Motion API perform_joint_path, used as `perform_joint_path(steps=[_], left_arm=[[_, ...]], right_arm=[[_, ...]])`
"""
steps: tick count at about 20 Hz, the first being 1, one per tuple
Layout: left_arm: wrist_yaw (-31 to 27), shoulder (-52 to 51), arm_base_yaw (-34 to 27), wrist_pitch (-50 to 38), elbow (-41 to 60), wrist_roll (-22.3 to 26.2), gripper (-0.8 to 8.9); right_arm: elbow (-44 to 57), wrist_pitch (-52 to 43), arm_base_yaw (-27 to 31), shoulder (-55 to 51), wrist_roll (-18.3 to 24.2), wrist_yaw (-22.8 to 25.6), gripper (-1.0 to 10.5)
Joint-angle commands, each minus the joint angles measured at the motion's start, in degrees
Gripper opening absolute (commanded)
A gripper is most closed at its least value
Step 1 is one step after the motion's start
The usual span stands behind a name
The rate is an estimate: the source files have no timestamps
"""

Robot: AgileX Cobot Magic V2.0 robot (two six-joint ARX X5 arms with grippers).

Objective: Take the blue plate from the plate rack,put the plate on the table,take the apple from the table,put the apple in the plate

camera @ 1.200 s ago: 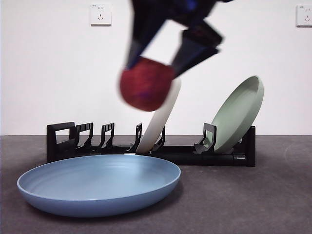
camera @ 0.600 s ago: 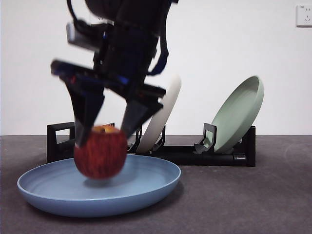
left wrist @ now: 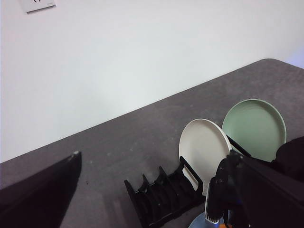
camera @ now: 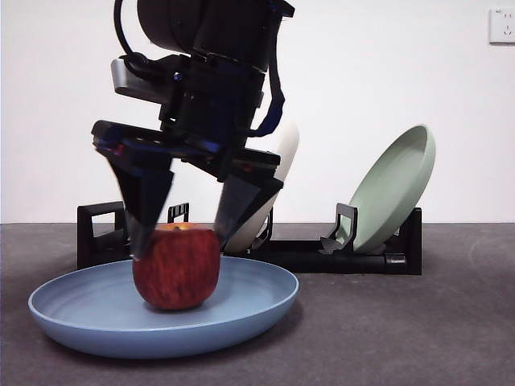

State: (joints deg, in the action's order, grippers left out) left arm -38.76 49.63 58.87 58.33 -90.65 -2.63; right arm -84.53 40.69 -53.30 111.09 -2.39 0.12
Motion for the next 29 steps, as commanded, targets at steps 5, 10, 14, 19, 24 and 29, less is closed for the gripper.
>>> perform_joint_path(steps=[5,10,14,19,24,29], left_arm=[[0.0,-0.2,-0.1,0.1,0.3,-0.6,5.53],[0.1,0.7,-0.1,0.3,0.3,-1.4,5.53],[0.2,4.0,-0.1,1.7,0.3,-1.8,5.48],[1.7,8.9,-0.1,3.3,0.3,2.3,0.69],[8.5,12.2,-0.3,3.6,0.8,2.7,-0.09],[9.2,6.3,-2.1,-5.4,14.5,0.4,-0.09]], right_arm=[[-1.5,-0.1,-0.4,-4.2,-1.2,-0.1,5.7],[-1.5,5.1,0.5,-17.0,-0.9,0.0,5.6],[-1.5,9.7,1.7,-28.9,-0.7,0.1,5.6],[-1.5,13.4,4.1,-39.5,0.5,0.3,1.8],[-0.9,16.5,8.0,-43.6,0.8,0.3,-0.1],[9.2,10.1,9.4,-49.2,0.3,0.3,-0.1]])
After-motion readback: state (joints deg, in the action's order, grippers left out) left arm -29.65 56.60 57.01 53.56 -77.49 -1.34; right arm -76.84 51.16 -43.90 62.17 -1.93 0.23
